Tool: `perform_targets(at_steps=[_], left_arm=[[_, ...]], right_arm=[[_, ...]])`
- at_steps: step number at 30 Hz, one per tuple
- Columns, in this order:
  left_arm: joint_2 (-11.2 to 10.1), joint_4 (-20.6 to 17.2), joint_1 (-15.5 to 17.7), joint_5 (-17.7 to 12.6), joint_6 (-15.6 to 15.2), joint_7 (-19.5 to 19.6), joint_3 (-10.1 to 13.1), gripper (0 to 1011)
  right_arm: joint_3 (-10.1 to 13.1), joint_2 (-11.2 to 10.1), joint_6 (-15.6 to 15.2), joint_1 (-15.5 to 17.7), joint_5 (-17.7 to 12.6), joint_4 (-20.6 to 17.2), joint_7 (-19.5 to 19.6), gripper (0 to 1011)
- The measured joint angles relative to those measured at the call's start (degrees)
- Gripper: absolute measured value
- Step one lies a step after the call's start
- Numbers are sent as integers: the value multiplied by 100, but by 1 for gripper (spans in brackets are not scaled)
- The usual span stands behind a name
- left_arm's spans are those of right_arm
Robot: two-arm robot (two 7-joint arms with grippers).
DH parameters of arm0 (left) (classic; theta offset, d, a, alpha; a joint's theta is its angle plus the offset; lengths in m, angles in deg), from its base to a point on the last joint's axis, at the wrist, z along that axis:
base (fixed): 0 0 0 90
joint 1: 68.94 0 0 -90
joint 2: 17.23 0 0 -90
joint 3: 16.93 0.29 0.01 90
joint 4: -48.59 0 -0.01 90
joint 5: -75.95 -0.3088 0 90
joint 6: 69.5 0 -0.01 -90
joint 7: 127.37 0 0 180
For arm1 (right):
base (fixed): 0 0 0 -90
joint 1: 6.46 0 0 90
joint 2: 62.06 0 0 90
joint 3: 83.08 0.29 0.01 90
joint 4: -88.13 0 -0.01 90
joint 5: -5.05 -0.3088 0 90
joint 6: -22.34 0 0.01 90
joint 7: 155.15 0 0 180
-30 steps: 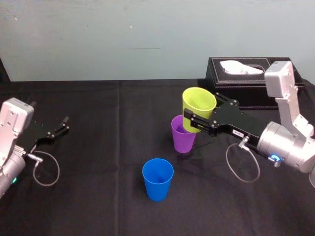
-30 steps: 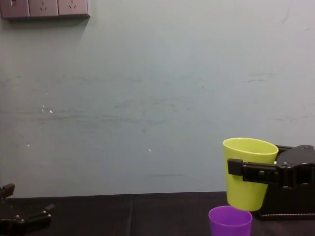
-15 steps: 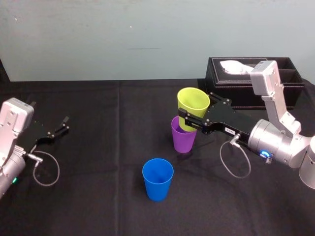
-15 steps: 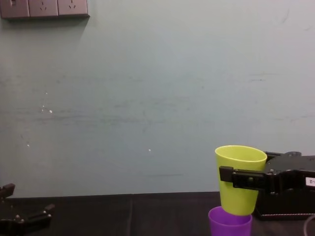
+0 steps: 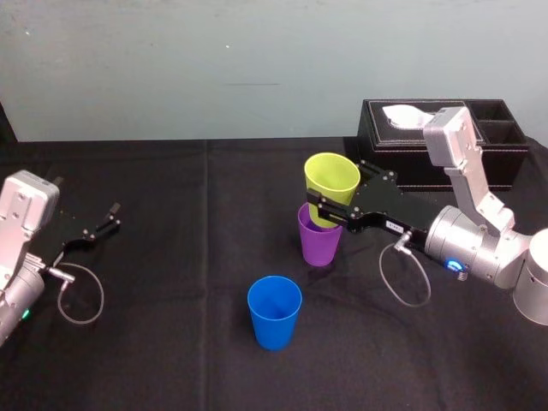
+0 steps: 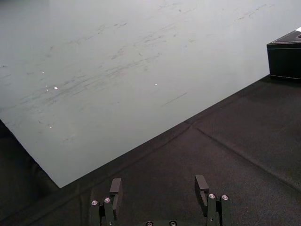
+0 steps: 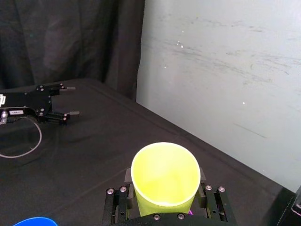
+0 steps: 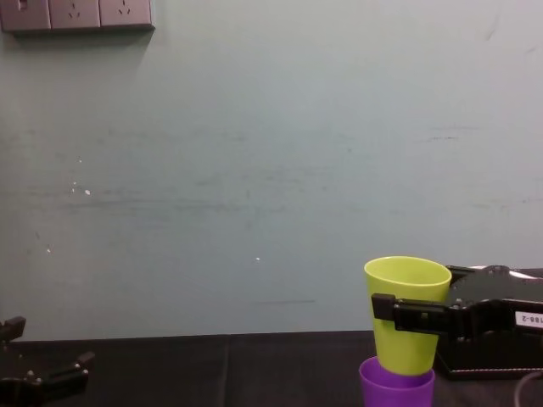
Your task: Stack the three plastic cups sequentially using one hand.
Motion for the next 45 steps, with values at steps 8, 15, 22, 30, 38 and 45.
perform_targets(at_steps=[8,15,22,30,38,45], left_arm=[[0,0,0,0,0,0,-1,1010],[0,0,0,0,0,0,0,1010],[0,0,0,0,0,0,0,1010],[0,0,0,0,0,0,0,1010],[0,0,0,0,0,0,0,1010],[0,0,0,0,0,0,0,1010]], right_arm=[[-77,74,12,-141,110,223,-105,739],[-95,121,29,-202,158,361,-128,739],[-102,159,54,-235,193,464,-162,739],[-123,211,102,-248,254,598,-160,739],[-120,243,157,-248,257,680,-226,739],[-110,247,171,-245,234,693,-254,739]])
